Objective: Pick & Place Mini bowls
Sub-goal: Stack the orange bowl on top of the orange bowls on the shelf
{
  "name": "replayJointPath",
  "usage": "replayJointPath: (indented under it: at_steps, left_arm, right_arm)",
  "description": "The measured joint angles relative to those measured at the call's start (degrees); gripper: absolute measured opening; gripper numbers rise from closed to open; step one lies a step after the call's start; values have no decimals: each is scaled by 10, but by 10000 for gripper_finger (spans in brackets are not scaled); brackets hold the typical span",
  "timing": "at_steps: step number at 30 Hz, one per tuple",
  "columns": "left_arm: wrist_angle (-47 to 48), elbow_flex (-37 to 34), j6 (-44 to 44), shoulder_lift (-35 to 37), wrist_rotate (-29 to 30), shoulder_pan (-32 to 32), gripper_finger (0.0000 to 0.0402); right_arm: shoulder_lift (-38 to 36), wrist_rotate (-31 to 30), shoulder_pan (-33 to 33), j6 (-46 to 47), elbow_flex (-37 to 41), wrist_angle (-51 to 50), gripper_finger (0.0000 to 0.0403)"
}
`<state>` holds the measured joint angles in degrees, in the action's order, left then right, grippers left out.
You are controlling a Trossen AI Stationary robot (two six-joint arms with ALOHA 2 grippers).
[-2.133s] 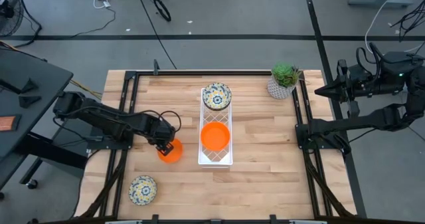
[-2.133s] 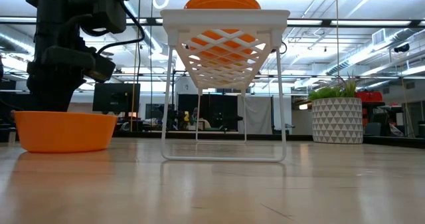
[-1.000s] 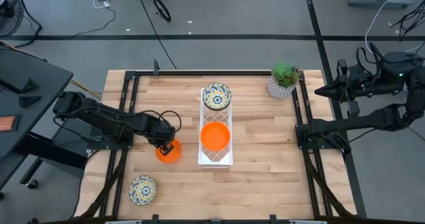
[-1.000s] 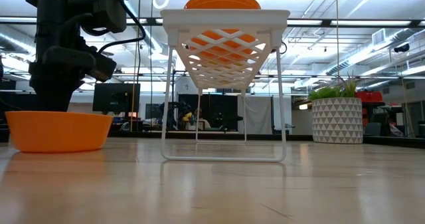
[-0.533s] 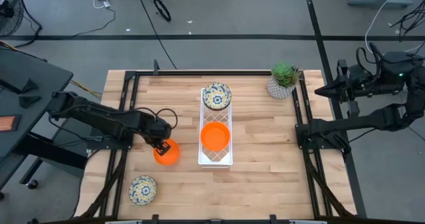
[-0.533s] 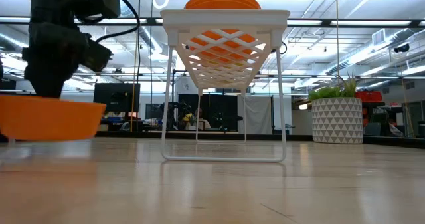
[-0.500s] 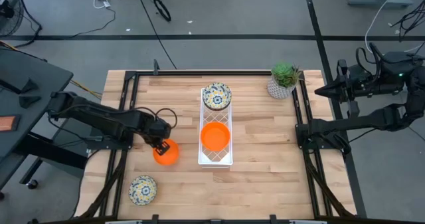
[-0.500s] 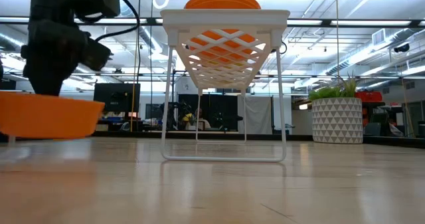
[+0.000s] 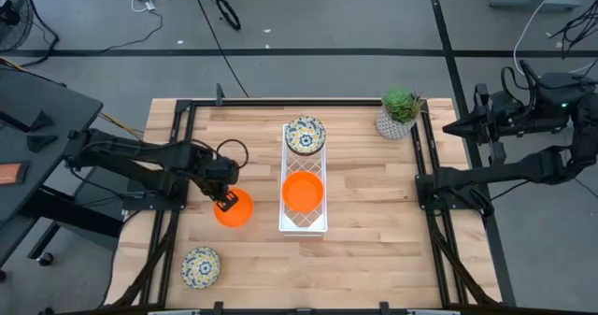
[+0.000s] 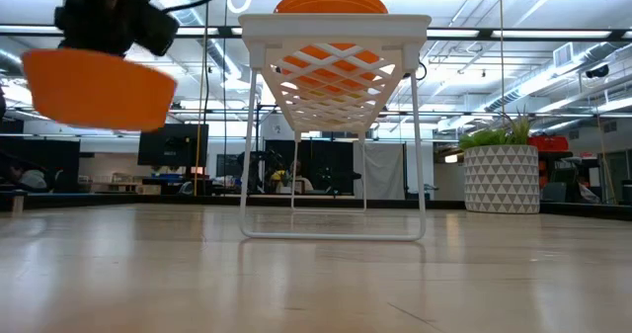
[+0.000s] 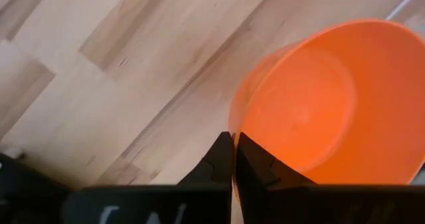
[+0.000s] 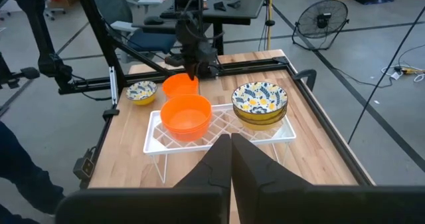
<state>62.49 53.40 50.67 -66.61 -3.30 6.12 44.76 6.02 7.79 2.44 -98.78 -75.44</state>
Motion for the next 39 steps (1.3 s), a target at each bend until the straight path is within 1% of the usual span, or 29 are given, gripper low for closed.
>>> replayJointPath:
  at_steps: [6,15,21,30,35,39]
  left_arm:
    - [10,48,-8,0,-4,-11,3]
    - [40,147,-35,-13,-6,-26,3]
    - [42,202,-68,-32,-40,-55,4]
    - [51,307,-109,-92,-60,-83,3]
    - [50,361,-128,-133,-60,-86,4]
    - [42,392,-139,-160,-63,-86,5]
  right_arm:
    - [0,0,0,0,0,0,11]
    - [0,0,0,0,0,0,11]
    - [0,0,0,0,0,0,11]
    - [0,0,0,0,0,0,11]
    - [0,0,0,0,0,0,11]
    - [0,0,0,0,0,0,11]
